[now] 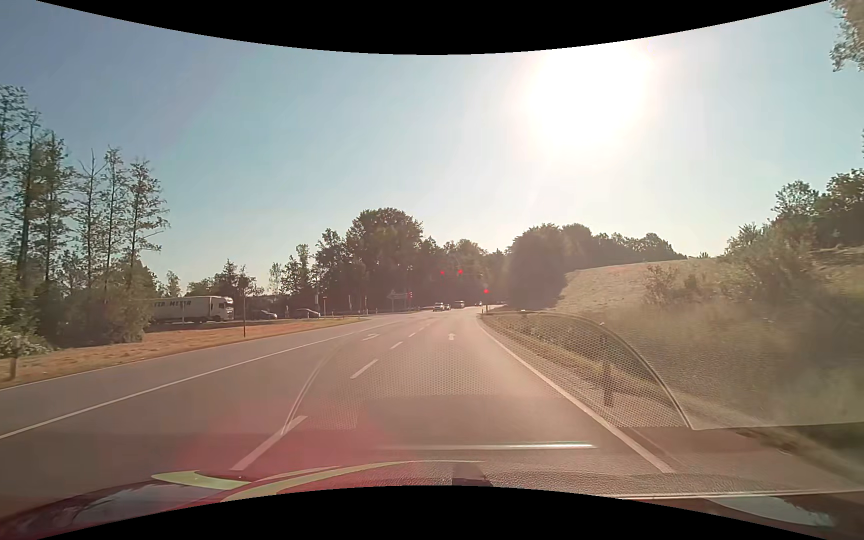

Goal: Follow the waypoints while adhering to traffic rules and regulations

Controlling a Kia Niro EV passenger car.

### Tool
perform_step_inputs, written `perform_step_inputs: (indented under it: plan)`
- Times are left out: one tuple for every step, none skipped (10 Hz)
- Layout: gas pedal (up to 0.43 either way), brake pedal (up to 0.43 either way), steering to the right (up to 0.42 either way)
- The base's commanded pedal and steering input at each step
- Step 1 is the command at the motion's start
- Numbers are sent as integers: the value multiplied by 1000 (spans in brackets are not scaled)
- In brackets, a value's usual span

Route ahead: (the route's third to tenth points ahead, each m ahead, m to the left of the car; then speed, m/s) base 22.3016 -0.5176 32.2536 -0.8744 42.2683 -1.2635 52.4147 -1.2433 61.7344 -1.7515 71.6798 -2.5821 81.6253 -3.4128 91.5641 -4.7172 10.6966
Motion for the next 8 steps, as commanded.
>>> perform_step_inputs:
  plan:
    - [0,128,7]
    - [0,122,7]
    - [0,128,7]
    - [0,128,7]
    - [0,128,7]
    - [0,134,7]
    - [0,140,7]
    - [0,140,7]
